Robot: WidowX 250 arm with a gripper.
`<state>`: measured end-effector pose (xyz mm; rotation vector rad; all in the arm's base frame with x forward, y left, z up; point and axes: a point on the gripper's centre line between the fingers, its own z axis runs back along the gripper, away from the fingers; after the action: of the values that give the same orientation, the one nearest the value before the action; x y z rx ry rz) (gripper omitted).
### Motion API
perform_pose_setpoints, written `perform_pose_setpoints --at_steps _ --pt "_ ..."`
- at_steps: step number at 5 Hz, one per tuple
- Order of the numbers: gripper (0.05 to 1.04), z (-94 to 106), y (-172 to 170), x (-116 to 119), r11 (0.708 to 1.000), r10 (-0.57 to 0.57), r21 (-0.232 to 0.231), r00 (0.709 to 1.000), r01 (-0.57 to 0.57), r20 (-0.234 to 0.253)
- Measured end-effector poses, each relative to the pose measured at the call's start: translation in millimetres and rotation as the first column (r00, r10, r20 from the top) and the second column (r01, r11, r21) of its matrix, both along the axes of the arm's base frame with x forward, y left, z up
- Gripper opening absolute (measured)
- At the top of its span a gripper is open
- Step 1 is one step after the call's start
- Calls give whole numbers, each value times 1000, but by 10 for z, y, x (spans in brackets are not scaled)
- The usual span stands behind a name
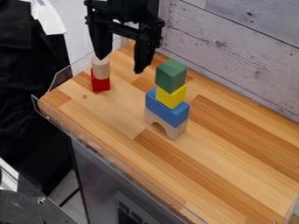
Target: Remove the green cube from the yellow cube and put it on the left
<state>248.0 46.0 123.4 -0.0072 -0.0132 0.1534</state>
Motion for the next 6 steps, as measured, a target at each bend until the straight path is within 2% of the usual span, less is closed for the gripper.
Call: perform_pose_setpoints --at_steps 1,2,3,4,5,6 --pt "998 -60 -6 -20 1000 0 -6 1000 -1 -24" --pt "998 -7 -59 5 999 -23 -45 1000 22 -10" --pt "998 187 -54 58 998 -52 -34 997 54 49" --pt "998 304 -92 72 996 -90 4 994 90 68" --pt "998 268 -245 168 986 -166 34 985 165 39" --pt "998 48 -382 263 974 -224 14 974 224 -31"
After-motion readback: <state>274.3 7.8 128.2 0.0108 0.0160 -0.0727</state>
